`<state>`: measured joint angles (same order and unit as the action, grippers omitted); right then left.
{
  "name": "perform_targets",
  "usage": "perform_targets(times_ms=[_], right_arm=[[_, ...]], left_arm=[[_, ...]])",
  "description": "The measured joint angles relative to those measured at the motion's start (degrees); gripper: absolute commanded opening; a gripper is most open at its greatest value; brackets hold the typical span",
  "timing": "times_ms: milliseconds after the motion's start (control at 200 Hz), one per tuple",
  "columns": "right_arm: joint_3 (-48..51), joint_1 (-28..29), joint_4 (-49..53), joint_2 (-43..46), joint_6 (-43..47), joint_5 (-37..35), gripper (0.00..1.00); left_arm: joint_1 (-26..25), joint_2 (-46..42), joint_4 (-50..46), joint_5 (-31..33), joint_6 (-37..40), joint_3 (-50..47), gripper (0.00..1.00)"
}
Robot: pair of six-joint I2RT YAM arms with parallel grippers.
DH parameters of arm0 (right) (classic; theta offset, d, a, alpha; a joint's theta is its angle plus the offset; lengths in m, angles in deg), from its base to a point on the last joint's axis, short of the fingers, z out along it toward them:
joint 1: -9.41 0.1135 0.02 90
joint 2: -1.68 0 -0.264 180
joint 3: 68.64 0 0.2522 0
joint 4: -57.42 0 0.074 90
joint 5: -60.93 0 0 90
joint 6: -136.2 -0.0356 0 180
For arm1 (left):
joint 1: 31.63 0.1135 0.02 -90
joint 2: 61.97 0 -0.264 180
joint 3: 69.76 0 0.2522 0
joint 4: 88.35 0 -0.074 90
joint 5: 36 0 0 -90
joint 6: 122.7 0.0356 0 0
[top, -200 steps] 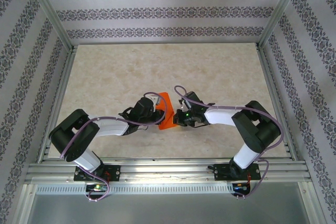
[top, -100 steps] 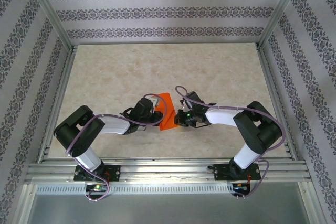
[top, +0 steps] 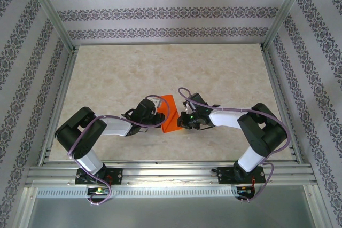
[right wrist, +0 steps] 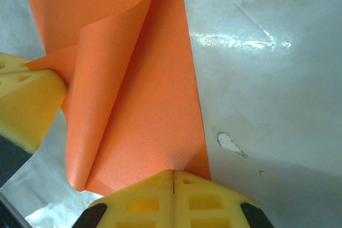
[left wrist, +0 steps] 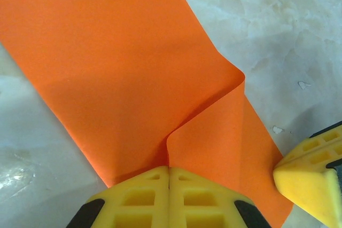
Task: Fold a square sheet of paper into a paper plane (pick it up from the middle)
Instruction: Fold the triangle a second time at the center of the table.
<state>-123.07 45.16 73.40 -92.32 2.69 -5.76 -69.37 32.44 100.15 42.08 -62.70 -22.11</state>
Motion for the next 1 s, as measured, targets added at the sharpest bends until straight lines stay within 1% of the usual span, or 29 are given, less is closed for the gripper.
perform_targets(times_ms=[435, 669, 999], right_arm=[[-0.35, 0.0, 0.63, -0.13, 0.02, 0.07, 0.0], [-0.46, -0.02, 0.85, -0.17, 0.02, 0.09, 0.0], [-0.59, -0.02, 1.2, -0.17, 0.04, 0.09, 0.0]], left_arm=[[0.24, 0.0, -0.48, 0.87, 0.9, 0.0, 0.0], [0.37, -1.46, -1.36, 2.93, 1.11, -0.55, 0.0], [0.37, -1.11, -1.11, 1.6, 1.14, -0.55, 0.0]])
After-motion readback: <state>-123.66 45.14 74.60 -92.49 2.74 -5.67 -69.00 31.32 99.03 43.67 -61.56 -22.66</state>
